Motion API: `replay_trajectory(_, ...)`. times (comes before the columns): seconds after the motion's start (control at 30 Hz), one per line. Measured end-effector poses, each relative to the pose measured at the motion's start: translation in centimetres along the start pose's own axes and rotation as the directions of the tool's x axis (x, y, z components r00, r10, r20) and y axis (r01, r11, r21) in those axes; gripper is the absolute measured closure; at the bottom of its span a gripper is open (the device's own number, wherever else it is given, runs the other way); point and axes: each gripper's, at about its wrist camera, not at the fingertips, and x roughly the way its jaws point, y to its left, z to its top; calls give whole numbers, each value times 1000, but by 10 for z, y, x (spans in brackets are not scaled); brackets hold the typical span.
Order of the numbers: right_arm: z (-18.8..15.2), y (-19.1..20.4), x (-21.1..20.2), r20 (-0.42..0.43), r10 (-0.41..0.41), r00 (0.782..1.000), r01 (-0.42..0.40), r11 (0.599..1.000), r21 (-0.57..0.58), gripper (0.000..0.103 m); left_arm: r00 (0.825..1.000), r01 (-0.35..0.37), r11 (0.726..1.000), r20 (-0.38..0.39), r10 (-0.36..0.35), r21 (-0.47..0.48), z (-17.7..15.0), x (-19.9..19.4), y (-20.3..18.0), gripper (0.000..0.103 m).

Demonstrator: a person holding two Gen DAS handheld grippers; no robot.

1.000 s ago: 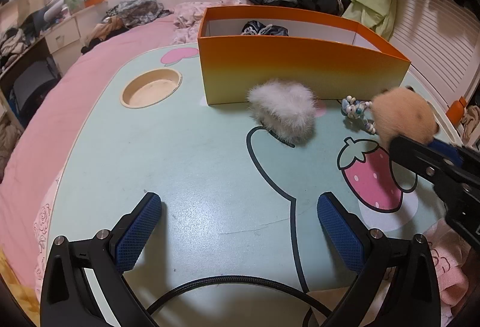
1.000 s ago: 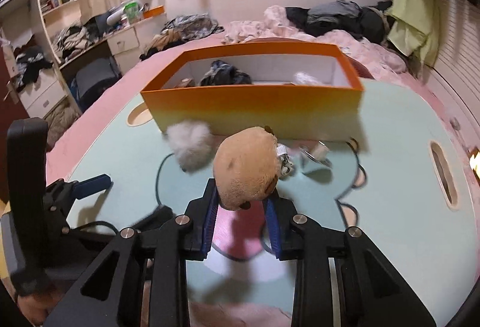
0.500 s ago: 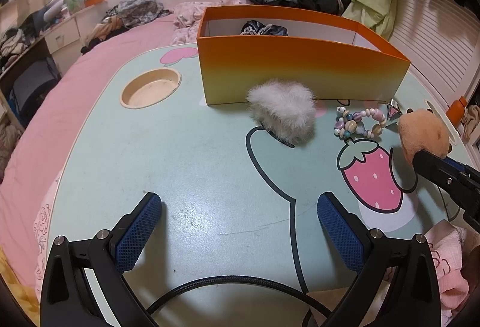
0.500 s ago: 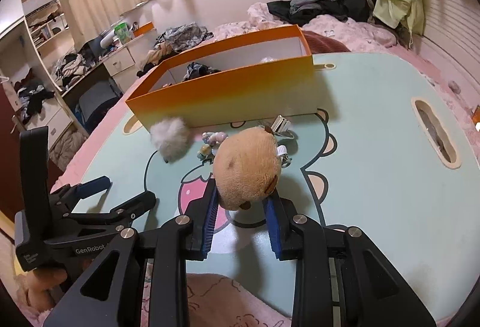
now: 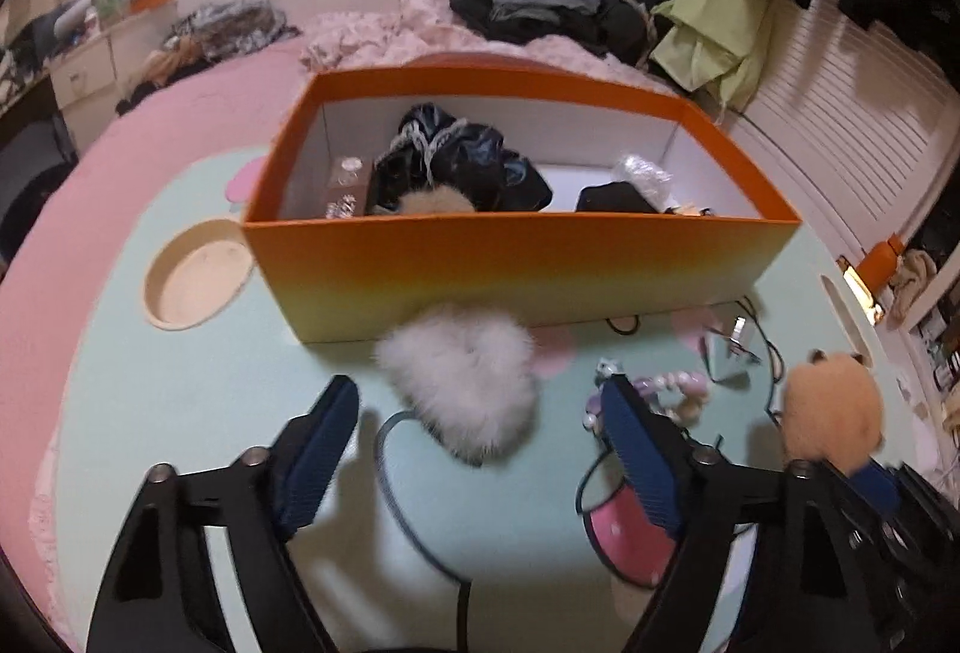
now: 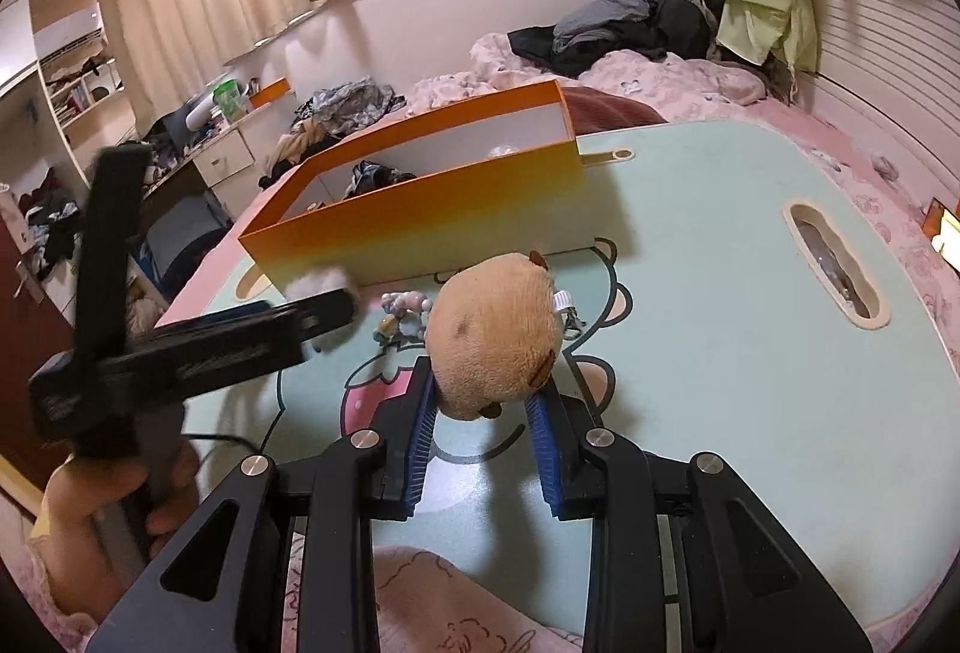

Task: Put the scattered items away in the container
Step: 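Grasp the brown plush bear head with the right gripper while the left grasps the white pompom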

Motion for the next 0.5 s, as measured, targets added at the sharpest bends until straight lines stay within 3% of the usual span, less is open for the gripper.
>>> replay_trajectory(0.17, -1, -3, 1, -7, 0, 1000, 0, 1000, 3, 72, 1000, -24, 1000, 19, 24, 3, 0, 3, 3, 65)
replay_trajectory(0.3, -2, -2, 1, -7, -2, 1000, 2, 1000, 0, 72, 998, 42, 999, 40, -42, -16, -7, -10, 11, 68)
replay_trajectory(0.5, -6, 14, 10, -55, -1, 998, -3, 997, -83, 72, 993, 70, 997, 92, -74, 41, -31, -56, 4, 68)
